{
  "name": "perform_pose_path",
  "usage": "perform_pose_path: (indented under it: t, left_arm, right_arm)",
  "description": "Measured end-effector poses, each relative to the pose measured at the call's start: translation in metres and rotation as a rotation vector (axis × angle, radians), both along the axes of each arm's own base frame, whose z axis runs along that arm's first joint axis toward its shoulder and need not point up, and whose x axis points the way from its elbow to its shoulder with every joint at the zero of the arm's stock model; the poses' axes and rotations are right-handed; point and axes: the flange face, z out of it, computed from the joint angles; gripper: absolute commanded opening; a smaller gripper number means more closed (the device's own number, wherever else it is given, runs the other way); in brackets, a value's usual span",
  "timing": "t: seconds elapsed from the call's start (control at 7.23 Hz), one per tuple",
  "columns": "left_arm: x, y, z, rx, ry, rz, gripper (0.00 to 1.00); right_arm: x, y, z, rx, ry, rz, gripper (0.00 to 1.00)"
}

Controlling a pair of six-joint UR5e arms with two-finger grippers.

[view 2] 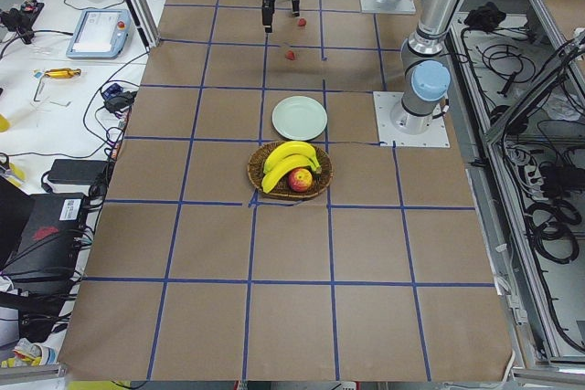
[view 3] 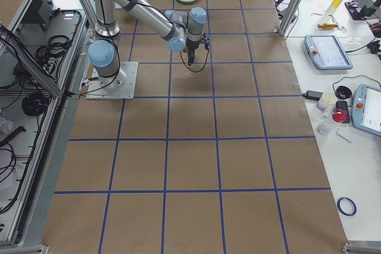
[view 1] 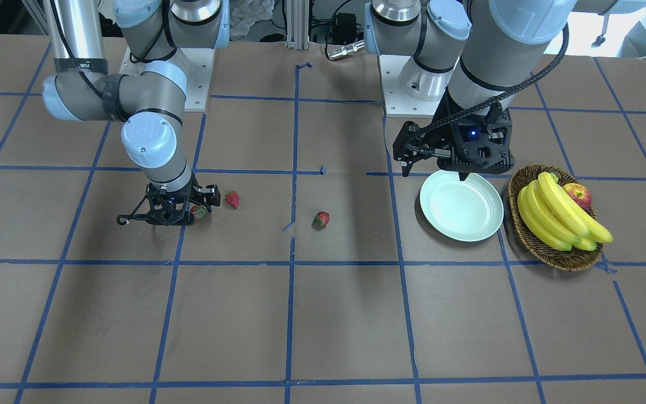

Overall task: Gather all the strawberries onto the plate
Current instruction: 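Move the right gripper back and grasp a second strawberry, then carry the second strawberry toward the plate and release it on the table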

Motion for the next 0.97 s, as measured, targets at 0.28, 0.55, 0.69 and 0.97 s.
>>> perform_pose_path:
  t: [0.28, 0.55, 0.69, 0.97]
  left_arm:
    - [0.000, 0.000, 0.000, 0.000, 0.001, 0.000, 1.00]
    - [0.000, 0.000, 0.000, 0.000, 0.001, 0.000, 1.00]
    - [0.000, 0.000, 0.000, 0.001, 0.000, 0.000, 1.00]
    - [0.000, 0.000, 0.000, 0.001, 0.001, 0.000, 1.00]
  right_arm:
    - [0.004, -0.010, 0.009, -0.034, 0.003, -0.014, 0.00]
    - [0.034, -0.021, 0.028, -0.087, 0.004, -0.054, 0.00]
    - [0.067, -0.031, 0.046, -0.123, -0.010, -0.090, 0.00]
    - [0.171, -0.046, 0.065, -0.126, -0.045, -0.192, 0.00]
